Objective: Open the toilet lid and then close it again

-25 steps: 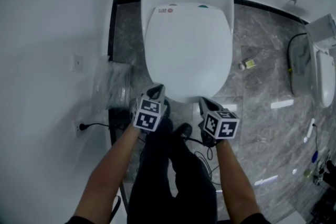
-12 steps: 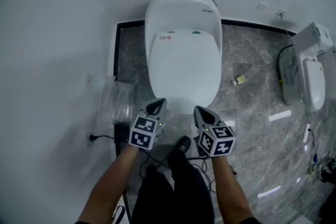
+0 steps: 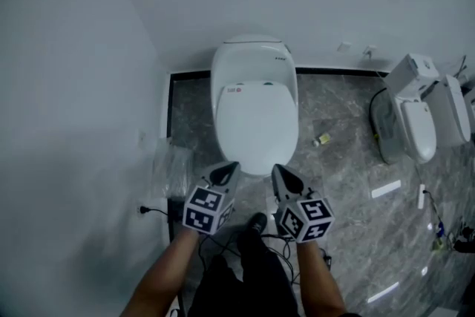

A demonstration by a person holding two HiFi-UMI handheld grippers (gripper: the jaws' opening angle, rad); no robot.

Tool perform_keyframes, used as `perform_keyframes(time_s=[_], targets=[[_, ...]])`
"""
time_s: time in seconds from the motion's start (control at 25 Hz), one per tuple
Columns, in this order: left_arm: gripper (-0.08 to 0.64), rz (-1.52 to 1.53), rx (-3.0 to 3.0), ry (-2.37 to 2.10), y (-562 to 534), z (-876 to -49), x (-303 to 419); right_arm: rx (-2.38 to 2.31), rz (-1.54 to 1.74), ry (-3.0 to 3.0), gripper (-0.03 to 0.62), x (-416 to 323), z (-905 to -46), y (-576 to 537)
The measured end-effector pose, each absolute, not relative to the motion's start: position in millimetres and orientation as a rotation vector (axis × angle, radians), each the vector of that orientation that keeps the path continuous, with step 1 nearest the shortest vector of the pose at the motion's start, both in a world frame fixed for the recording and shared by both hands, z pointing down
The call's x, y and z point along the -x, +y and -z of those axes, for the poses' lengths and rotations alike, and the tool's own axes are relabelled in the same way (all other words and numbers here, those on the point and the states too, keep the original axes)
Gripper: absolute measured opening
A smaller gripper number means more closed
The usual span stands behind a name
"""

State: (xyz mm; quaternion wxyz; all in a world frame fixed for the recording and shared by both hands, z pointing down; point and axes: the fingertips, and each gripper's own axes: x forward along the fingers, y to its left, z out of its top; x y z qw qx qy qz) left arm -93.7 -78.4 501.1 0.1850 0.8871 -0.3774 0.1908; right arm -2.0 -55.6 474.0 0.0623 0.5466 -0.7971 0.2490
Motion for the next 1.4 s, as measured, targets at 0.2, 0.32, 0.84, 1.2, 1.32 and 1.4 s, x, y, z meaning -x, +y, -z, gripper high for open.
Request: perform_keyframes(time_s=[0.2,0.32,0.84,1.2,1.32,1.4], targets=[[0.006,-0.430,-2.606,-1.044,-49,-450,107,-1.733,-0.569,-2.461,0.009,18,-417,-27],[0.006,-0.355,-2.677,-1.034,-19,-403,114,-1.761,-0.478,-2.494,0.009,25,-375,3],[0.006,-0.171,-2.777,-1.130,105,-288,145,-1.728,-0.288,-2.648,0.009,75,-267,133],[0.006,-0.103,-2.778,-1.207,125,-251,151,-1.683,-0.186,-2.710,0.008,77,-230,154],[0.006,-0.089,-2.789,-1.236,122,-241,152,-1.648,-0.161,-2.725,0.008,81,-226,151],[0.006,-0.087,-2.793,-1.255,118,-236,152,-1.636,-0.154,-2.729,0.008,82,-223,147]])
